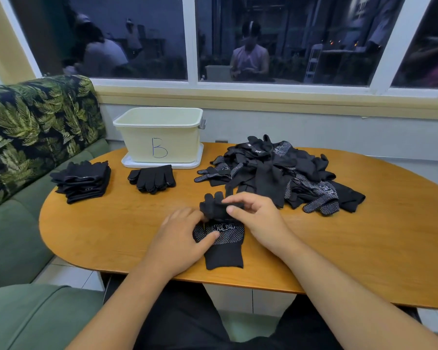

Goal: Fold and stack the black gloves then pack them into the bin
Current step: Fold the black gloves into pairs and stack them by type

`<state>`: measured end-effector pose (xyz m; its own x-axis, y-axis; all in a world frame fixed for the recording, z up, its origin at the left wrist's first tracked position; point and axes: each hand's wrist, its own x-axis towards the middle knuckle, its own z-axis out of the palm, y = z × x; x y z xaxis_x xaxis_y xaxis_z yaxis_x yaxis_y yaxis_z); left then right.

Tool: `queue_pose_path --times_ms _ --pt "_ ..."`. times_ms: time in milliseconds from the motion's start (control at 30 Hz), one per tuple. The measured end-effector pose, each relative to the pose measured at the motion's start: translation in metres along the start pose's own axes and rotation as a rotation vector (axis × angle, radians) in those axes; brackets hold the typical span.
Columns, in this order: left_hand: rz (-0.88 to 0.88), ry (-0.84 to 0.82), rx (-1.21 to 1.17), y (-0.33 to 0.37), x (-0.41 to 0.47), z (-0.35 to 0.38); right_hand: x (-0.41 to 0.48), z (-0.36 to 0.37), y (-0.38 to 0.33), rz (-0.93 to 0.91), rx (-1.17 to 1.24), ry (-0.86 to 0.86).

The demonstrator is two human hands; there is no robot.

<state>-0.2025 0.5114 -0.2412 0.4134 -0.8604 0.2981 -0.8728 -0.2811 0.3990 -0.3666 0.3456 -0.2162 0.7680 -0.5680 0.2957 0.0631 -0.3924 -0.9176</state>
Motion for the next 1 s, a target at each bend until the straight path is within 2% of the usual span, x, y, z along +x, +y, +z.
queue_pose_path --times_ms 100,200,300,433,600,867,1000 --pt "-0.052 0.045 -0.007 -0.003 -0.007 -0.002 -0.016 -0.004 0.006 -0.028 -0.213 -0.109" --pt "-0.106 0.056 -0.039 -0.002 -0.01 -0.003 -0.024 0.0 0.009 -0.142 -0.512 -0.227" --pt "-0.099 0.056 -0.04 0.001 -0.01 -0.003 -0.026 0.007 0.01 -0.214 -0.654 -0.269" --pt "-0.068 0.055 -0.019 0.001 -0.009 -0.003 -0.025 0.006 0.006 -0.19 -0.616 -0.207" --pt "-0.074 0.052 -0.016 0.004 -0.008 -0.003 -0.032 0.004 0.004 -0.246 -0.543 -0.107" --pt "-0.071 0.047 -0.035 0.002 -0.008 -0.003 -0.036 0.009 0.007 -0.224 -0.638 -0.23" --pt "-0.075 0.056 -0.156 -0.005 -0.01 -0.006 -0.035 0.009 0.007 -0.177 -0.654 -0.243"
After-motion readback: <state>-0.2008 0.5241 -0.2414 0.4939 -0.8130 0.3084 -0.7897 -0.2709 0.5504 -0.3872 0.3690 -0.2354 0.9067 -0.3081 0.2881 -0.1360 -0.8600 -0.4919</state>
